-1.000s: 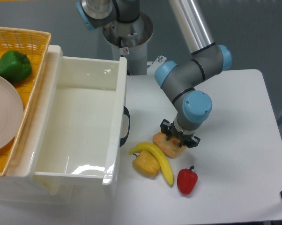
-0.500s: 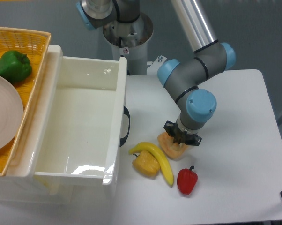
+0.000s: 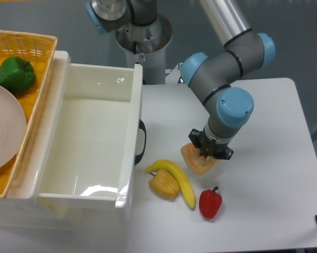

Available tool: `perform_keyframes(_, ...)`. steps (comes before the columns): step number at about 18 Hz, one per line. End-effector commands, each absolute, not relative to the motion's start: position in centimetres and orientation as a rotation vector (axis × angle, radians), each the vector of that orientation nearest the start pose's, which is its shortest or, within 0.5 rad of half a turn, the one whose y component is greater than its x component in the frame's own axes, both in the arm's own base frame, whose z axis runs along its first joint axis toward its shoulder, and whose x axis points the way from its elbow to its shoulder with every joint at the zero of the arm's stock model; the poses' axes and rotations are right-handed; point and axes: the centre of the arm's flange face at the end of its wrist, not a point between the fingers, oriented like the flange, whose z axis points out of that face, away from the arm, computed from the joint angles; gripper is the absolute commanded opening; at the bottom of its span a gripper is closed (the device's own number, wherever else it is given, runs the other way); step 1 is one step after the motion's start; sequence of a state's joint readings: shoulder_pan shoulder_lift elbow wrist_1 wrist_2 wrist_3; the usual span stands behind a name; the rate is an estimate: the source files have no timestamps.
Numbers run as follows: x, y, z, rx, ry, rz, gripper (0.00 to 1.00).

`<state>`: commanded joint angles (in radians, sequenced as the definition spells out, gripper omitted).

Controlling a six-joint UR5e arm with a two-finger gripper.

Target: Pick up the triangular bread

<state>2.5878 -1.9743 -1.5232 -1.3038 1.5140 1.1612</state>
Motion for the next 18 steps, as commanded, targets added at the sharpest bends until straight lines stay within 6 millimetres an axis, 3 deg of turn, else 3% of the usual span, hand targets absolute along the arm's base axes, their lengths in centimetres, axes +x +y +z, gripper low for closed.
perform_keyframes(8, -42.6, 43.8, 37.2, -3.052, 0.384, -0.148, 0.00)
perform_keyframes(18, -41.6, 43.9, 37.2, -3.055, 0.401, -0.181, 0.00)
